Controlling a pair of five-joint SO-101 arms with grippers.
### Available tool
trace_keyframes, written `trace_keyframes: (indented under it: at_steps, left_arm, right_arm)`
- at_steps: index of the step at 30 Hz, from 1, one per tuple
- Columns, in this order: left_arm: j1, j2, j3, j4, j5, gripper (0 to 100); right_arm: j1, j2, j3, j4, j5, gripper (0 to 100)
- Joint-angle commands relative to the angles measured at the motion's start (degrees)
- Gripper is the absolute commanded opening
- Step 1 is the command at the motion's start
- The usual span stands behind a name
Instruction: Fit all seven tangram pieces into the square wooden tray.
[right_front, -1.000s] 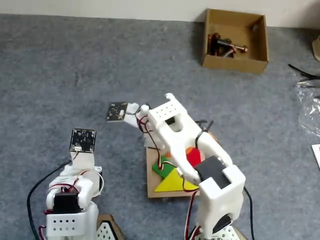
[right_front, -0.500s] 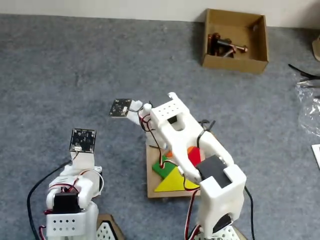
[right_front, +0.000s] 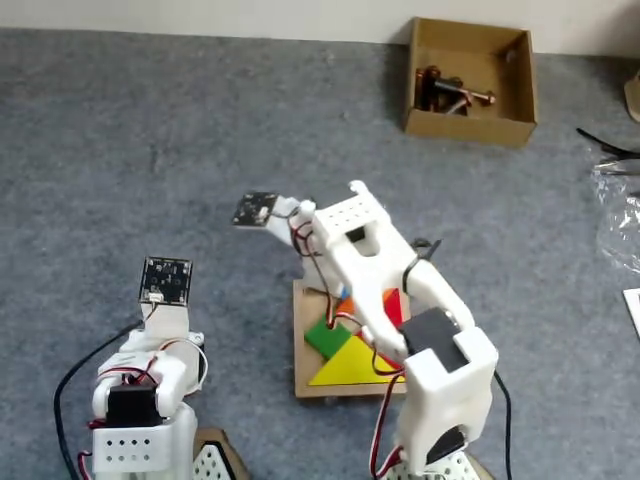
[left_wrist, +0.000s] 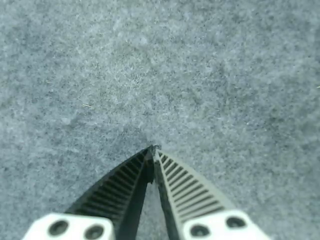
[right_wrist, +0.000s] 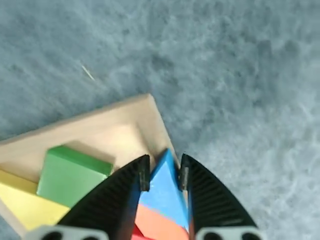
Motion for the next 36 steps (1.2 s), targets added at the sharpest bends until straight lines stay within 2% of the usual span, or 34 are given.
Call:
trace_keyframes:
  at_steps: [1, 8, 13, 23, 30, 36]
  left_arm:
    - [-0.57, 0.13, 1.19, 0.26, 0.26, 1]
    - [-0.57, 0.13, 1.19, 0.26, 0.26, 1]
    - [-0.57, 0.13, 1.19, 0.26, 0.26, 1]
    - [-0.57, 0.13, 1.19, 0.26, 0.26, 1]
    - [-0.57, 0.13, 1.19, 0.26, 0.26, 1]
    - [-0.57, 0.13, 1.19, 0.26, 0.26, 1]
  right_arm:
    - [2.33, -0.66, -0.22, 1.19, -0.7, 9.1]
    - [2.07, -0.92, -0.57, 6.02, -0.97, 9.1]
    - [2.33, -0.92, -0.4, 6.81, -7.21, 9.1]
    - [2.33, -1.01, -0.66, 6.9, -7.82, 9.1]
    - [2.33, -1.01, -0.66, 6.99, -12.4, 9.1]
    - [2.15, -1.01, -2.33, 12.09, -12.48, 9.1]
